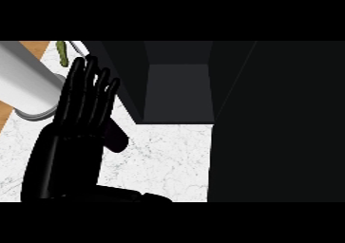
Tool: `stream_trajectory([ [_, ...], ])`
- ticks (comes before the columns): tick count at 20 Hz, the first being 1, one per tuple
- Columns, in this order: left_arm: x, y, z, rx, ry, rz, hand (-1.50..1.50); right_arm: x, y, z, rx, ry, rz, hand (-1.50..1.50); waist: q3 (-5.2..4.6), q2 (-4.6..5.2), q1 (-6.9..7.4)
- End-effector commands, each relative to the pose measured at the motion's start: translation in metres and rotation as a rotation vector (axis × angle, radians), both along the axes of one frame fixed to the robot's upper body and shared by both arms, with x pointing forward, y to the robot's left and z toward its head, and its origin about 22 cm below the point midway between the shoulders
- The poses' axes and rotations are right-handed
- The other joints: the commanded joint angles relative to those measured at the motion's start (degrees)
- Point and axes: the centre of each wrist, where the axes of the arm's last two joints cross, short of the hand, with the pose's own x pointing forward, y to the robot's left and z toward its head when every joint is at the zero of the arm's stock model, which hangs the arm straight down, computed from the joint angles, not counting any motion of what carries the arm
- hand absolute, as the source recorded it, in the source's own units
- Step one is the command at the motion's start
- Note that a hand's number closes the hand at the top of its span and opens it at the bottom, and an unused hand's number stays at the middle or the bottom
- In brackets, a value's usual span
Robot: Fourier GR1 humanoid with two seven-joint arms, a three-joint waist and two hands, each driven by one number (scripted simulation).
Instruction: Pick up the wine, place it into the cabinet and close the cabinet
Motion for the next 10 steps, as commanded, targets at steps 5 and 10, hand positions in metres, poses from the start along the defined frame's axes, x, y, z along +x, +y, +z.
stream_trajectory([
  [5, -0.026, 0.008, 0.018, -0.004, 0.020, 0.046, -1.50, -0.019, 0.008, 0.029, 0.025, -0.030, 0.000, -1.50, -0.02, -0.09, 0.26],
  [10, -0.023, 0.028, 0.013, 0.021, 0.033, 0.115, -1.50, -0.024, 0.003, 0.025, 0.005, -0.029, -0.009, -1.50, -0.02, -0.04, 0.04],
])
